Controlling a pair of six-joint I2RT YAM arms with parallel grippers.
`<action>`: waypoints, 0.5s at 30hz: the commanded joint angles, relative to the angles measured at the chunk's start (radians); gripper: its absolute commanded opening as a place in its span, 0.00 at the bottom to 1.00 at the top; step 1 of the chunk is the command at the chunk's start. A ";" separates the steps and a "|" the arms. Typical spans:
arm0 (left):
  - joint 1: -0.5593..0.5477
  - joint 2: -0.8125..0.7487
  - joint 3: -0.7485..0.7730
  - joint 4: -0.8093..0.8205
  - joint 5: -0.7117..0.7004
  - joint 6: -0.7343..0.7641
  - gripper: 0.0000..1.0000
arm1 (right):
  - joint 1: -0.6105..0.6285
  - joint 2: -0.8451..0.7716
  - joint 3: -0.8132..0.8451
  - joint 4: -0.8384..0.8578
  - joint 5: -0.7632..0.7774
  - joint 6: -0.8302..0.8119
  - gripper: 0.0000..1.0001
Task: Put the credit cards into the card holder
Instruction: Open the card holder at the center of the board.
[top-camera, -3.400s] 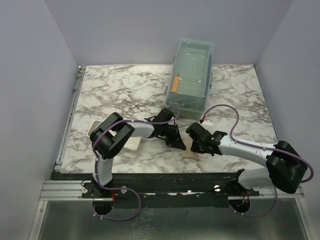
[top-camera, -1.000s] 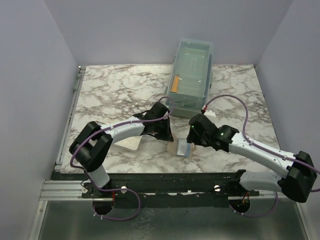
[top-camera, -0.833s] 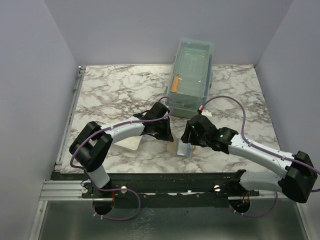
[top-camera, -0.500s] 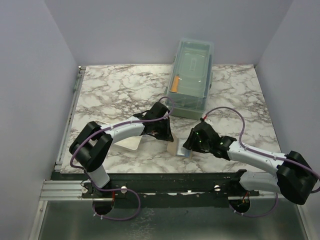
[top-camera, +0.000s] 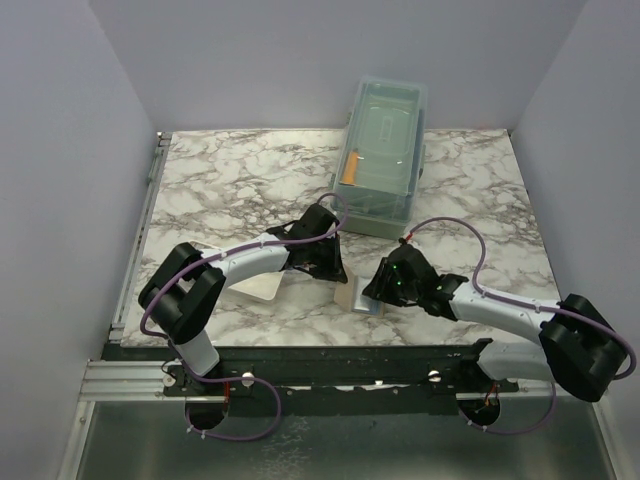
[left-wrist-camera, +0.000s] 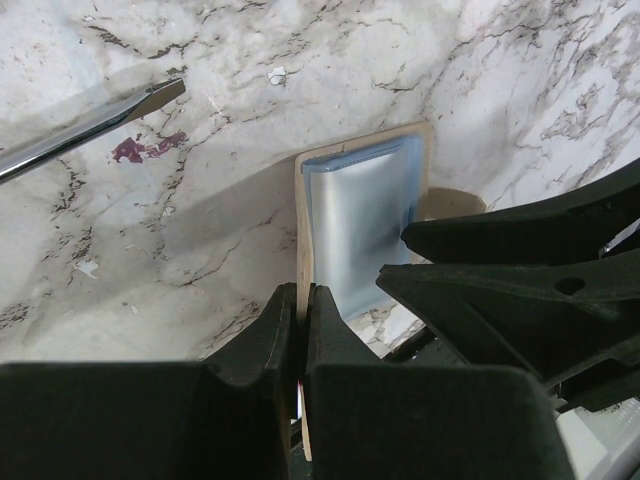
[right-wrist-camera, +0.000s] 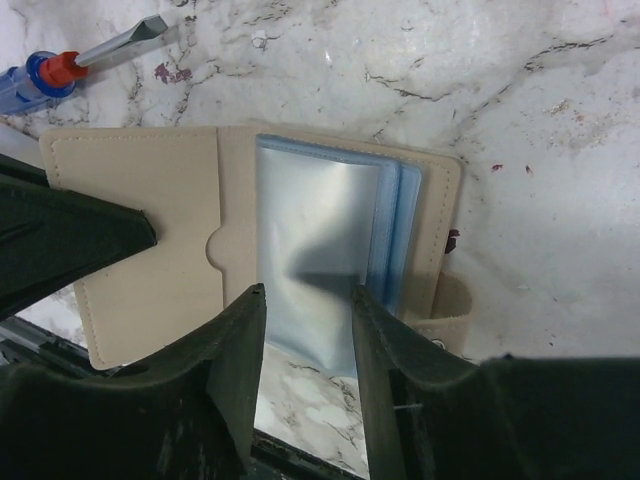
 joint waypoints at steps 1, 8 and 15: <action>0.004 -0.014 -0.016 0.020 0.016 -0.006 0.00 | -0.008 0.024 -0.012 0.026 -0.017 0.008 0.43; 0.005 -0.014 -0.021 0.024 0.022 -0.010 0.00 | -0.010 0.037 -0.006 0.025 -0.028 0.000 0.51; 0.005 -0.011 -0.028 0.032 0.026 -0.014 0.00 | -0.010 0.098 -0.005 0.143 -0.106 0.007 0.51</action>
